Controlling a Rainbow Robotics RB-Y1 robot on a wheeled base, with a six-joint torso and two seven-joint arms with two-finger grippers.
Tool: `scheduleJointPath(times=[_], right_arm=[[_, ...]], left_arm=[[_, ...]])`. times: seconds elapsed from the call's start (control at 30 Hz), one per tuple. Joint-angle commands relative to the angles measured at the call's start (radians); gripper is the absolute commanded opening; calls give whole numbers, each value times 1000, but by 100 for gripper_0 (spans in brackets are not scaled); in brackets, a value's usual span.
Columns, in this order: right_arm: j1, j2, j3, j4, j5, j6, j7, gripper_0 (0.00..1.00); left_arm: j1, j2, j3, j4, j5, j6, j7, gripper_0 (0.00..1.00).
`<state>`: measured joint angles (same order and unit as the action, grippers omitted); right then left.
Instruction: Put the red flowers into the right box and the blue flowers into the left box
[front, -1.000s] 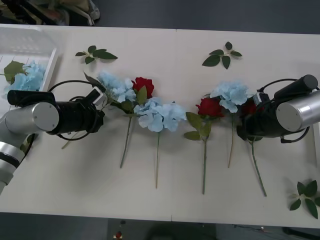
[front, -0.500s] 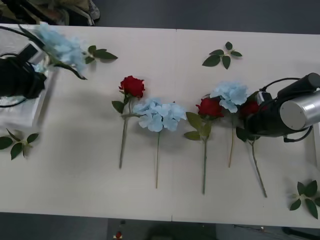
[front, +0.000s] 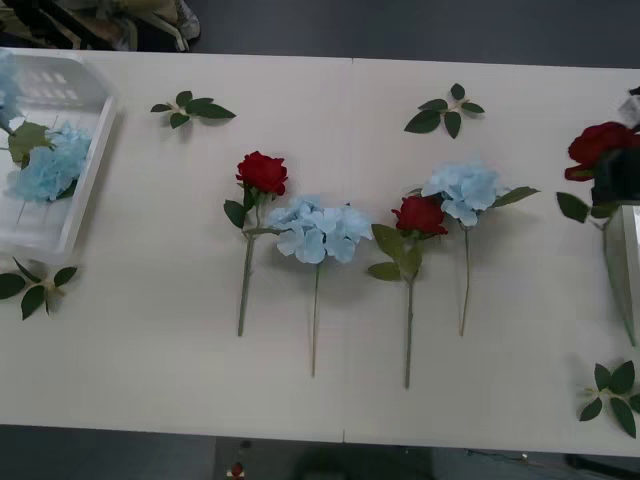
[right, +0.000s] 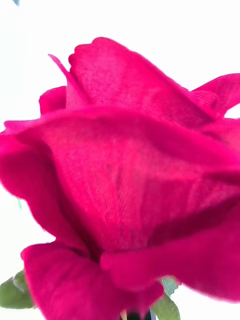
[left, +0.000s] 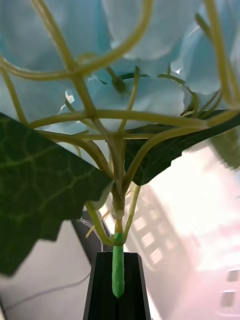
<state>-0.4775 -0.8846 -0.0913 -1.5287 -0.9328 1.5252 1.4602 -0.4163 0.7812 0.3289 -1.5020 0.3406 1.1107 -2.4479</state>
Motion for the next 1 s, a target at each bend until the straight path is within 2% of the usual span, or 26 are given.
scheduleJointPath(times=[0.03,0.2,0.47,0.5,0.53,0.63,0.73,1.0], right_arm=[[-27,-63,-114,-22,55,69,137,0],[-26,-74,-238,39,135,144,150,0],[-27,-86,-242,202,249,1,138,0],[-32,-86,-242,242,249,-31,138,0],[-36,-86,-242,277,252,-56,137,0],[-39,-86,-240,363,253,-126,141,0],[-43,-86,-228,430,249,-204,146,0],[-44,-86,-185,493,264,-310,134,0]], left_arm=[[-35,7,-1,94,-100,-126,135,0],[-35,7,-17,194,-189,-285,193,0],[-35,7,-65,272,-207,-396,216,1],[-35,6,-73,278,-213,-402,219,14],[-35,7,-79,278,-222,-402,224,38],[-35,6,-85,278,-233,-402,233,63],[-35,6,-85,278,-233,-404,236,73],[-35,7,-76,272,-230,-404,239,86]])
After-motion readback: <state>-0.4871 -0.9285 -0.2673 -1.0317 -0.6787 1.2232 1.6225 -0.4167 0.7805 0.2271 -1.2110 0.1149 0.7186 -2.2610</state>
